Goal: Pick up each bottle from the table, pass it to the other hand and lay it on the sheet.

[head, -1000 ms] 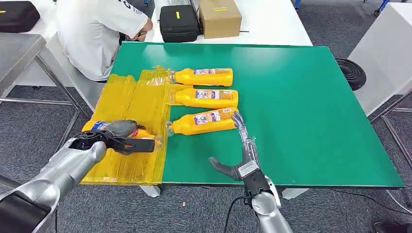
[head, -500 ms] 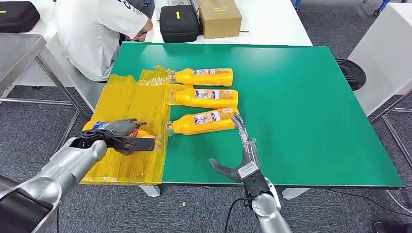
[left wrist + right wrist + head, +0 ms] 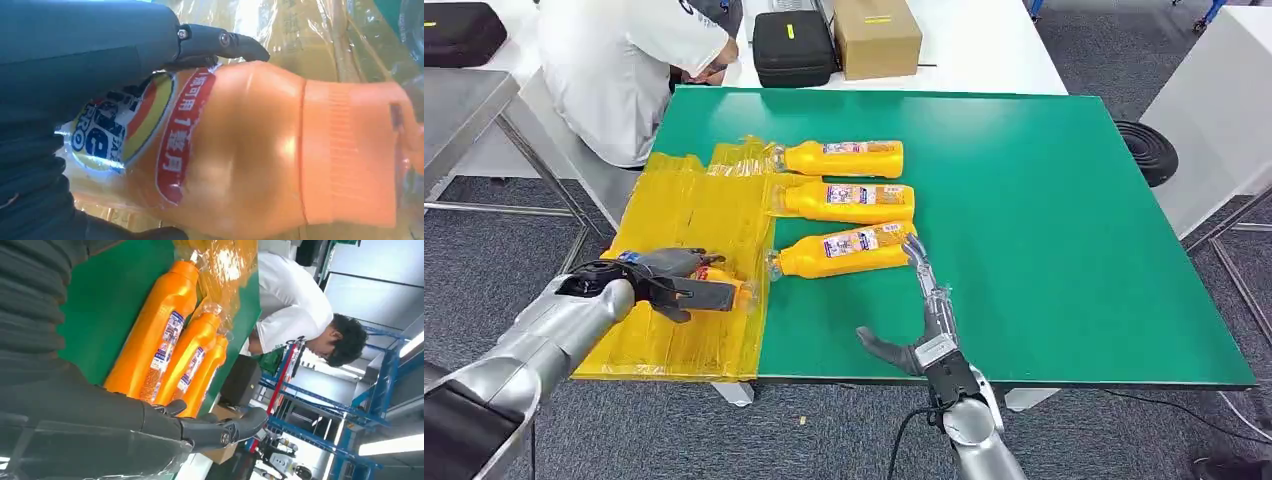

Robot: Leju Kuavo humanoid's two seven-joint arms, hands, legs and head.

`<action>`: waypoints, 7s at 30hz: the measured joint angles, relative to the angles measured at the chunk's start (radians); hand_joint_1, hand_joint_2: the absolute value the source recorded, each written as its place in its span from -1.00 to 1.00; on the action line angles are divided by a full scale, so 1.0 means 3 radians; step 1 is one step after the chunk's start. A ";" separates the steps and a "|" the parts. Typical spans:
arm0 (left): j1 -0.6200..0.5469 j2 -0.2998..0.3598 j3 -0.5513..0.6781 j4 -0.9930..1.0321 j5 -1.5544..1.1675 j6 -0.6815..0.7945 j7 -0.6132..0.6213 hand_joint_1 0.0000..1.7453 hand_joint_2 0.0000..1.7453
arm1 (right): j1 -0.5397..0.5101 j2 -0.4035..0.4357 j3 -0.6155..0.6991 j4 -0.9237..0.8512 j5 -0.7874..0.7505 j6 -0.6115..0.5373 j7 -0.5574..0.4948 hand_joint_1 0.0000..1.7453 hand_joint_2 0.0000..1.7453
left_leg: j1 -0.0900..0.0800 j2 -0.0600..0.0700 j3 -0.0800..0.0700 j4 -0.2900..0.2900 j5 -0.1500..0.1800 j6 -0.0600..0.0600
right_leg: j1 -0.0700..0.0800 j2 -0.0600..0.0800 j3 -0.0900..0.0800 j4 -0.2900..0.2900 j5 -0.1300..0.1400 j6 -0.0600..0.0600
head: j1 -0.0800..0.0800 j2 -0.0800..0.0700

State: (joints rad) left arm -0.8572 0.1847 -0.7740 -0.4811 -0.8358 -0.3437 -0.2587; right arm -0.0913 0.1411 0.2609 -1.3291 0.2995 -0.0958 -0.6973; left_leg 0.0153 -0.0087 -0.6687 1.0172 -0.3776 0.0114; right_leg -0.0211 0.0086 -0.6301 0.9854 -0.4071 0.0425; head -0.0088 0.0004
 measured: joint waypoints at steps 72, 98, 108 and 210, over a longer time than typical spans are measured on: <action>0.0392 0.0811 0.0068 -0.1458 0.1766 0.0350 -0.0951 -1.00 1.00 | 0.0093 0.0017 -0.0055 0.0000 0.0116 0.0122 0.0000 -1.00 1.00 | 0.0002 0.0005 -0.0007 0.0000 -0.0003 -0.0003 | 0.0001 0.0006 -0.0010 -0.0001 0.0000 -0.0001 | 0.0001 0.0000; 0.1773 0.0126 0.1298 -0.2379 0.1727 0.1118 -0.1362 -1.00 1.00 | -0.0356 -0.0009 -0.0114 0.0398 0.0866 0.0025 0.0309 -1.00 -1.00 | 0.0002 0.0009 -0.0008 0.0000 -0.0003 -0.0003 | 0.0002 0.0007 -0.0010 0.0000 0.0000 -0.0001 | 0.0000 0.0000; 0.2256 -0.0488 0.1523 -0.2865 0.1663 0.1896 -0.1300 -1.00 1.00 | -0.1577 -0.0225 -0.0155 0.1397 0.1215 0.0303 0.0764 -1.00 1.00 | -0.0010 0.0007 -0.0011 0.0001 0.0003 0.0006 | -0.0010 0.0006 -0.0009 -0.0001 0.0006 0.0009 | 0.0000 0.0000; 0.2366 -0.1006 0.1813 -0.2535 0.1874 0.2155 -0.0991 -1.00 1.00 | -0.2804 -0.0263 0.0225 0.3449 0.1929 0.1425 0.1901 -1.00 1.00 | -0.0006 0.0000 -0.0009 0.0001 0.0004 0.0007 | -0.0006 -0.0001 -0.0006 -0.0001 0.0006 0.0009 | 0.0000 0.0000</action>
State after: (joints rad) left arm -0.1476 -0.1171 -0.2300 -1.2417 -0.2735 0.3029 -0.5558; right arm -0.9325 0.0622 0.3284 -0.2945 0.8782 0.3319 -0.1270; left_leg 0.0136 -0.0087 -0.6713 1.0176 -0.3763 0.0137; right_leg -0.0229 0.0084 -0.6319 0.9850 -0.4052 0.0452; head -0.0088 0.0004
